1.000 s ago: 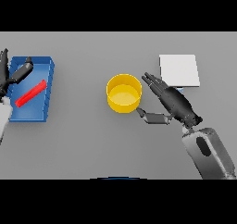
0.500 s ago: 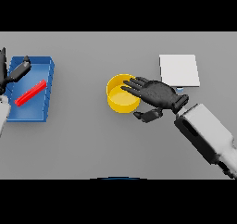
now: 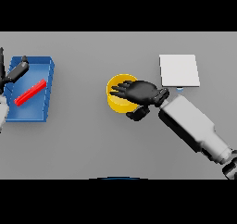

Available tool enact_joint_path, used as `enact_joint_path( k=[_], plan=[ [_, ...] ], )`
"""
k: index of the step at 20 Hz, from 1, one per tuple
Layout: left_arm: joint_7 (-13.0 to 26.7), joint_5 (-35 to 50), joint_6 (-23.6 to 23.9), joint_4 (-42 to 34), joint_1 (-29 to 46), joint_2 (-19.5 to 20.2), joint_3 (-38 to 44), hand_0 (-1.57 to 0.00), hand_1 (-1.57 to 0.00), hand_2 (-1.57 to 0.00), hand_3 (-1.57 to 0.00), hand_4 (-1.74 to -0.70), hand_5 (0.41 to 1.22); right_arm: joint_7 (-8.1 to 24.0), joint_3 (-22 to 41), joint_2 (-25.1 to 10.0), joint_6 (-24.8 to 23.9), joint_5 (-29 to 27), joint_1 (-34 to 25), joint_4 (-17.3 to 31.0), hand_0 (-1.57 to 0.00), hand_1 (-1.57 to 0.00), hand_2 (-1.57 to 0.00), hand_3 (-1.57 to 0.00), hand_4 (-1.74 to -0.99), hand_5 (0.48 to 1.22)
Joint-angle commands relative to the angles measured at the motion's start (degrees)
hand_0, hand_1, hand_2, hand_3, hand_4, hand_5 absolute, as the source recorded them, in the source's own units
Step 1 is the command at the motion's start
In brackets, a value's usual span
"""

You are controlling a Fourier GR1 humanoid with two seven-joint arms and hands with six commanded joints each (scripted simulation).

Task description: Pick up the red beaker and tilt it to pour out 1 green nut into yellow bowl. Pick up the yellow bowl and place it on the metallic measuring scale.

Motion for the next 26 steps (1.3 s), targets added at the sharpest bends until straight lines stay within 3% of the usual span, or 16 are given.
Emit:
enact_joint_path(
  k=[1, 4, 11, 14, 15, 16, 18, 20, 23, 26],
  plan=[
    [-0.46, 0.16, 0.0, -0.25, 0.4, 0.16, 0.15, 0.0, 0.0, 0.0, 0.0, -0.74, 0.699, -0.07, 0.37, -0.01, 0.03, 0.53, -0.77, 1.14, 0.0, 0.0, 0.0, 0.0, -1.255, 0.733],
    [-1.06, 0.38, -0.06, -1.0, 1.12, 0.58, 0.36, 0.0, 0.0, 0.0, 0.0, -0.74, 0.697, -0.99, 1.08, 0.36, 0.51, 0.93, -2.12, 3.01, 0.0, 0.0, 0.0, 0.0, -1.259, 0.734],
    [-1.35, 0.57, -0.33, -0.33, 1.25, 0.85, 0.6, 0.0, 0.0, 0.0, 0.0, -0.74, 0.697, 0.6, 1.92, 2.04, 4.46, 0.51, -3.23, 6.66, 0.0, 0.0, -0.01, -0.05, -1.285, 0.753],
    [-0.93, 0.57, -0.35, -0.11, 0.69, 0.87, 0.69, 0.0, 0.0, 0.0, 0.0, -0.75, 0.701, 3.47, 1.04, 3.26, 6.12, -0.26, -3.28, 7.64, -0.03, -0.04, -0.07, -0.14, -1.302, 0.805],
    [-0.46, 0.57, -0.48, -0.38, 0.57, 0.77, 0.56, 0.0, 0.0, 0.0, 0.0, -0.75, 0.701, 3.87, 1.22, 3.26, 6.24, -0.22, -3.0, 7.38, -0.16, -0.14, -0.15, -0.18, -1.321, 0.839],
    [-0.73, 0.61, -0.18, -0.35, 0.54, 0.63, 0.67, 0.0, 0.0, 0.0, 0.0, -0.75, 0.7, 3.51, 1.54, 3.15, 6.28, -0.04, -3.08, 7.13, -0.44, -0.42, -0.38, -0.24, -1.351, 0.915],
    [-0.85, 0.42, -0.17, 0.75, 0.08, 0.75, 0.76, 0.0, 0.0, 0.0, 0.0, -0.76, 0.704, 0.04, 1.29, 2.63, 5.91, -0.85, -3.12, 7.58, -0.85, -0.84, -0.81, -0.4, -1.463, 1.025],
    [-0.85, 0.24, 0.03, 0.89, 0.07, 0.48, 0.57, 0.0, 0.0, 0.0, 0.0, -0.76, 0.701, -0.38, 1.27, 2.19, 7.22, -1.22, -3.23, 7.33, -1.11, -1.1, -1.08, -0.71, -1.557, 1.096],
    [-1.38, 0.27, -0.28, -0.04, 0.51, 0.91, 0.49, 0.0, 0.0, 0.0, 0.0, -0.75, 0.695, 0.43, 1.32, 2.25, 8.81, -2.03, -3.73, 7.34, -1.33, -1.33, -1.2, -1.12, -1.647, 1.157],
    [-1.17, -0.14, -0.38, -0.04, 0.41, 1.0, 0.14, 0.0, 0.0, 0.0, 0.0, -0.74, 0.69, 0.55, 1.53, 1.2, 8.83, -2.45, -3.09, 5.72, -1.45, -1.45, -1.27, -1.32, -1.693, 1.188]
  ],
)
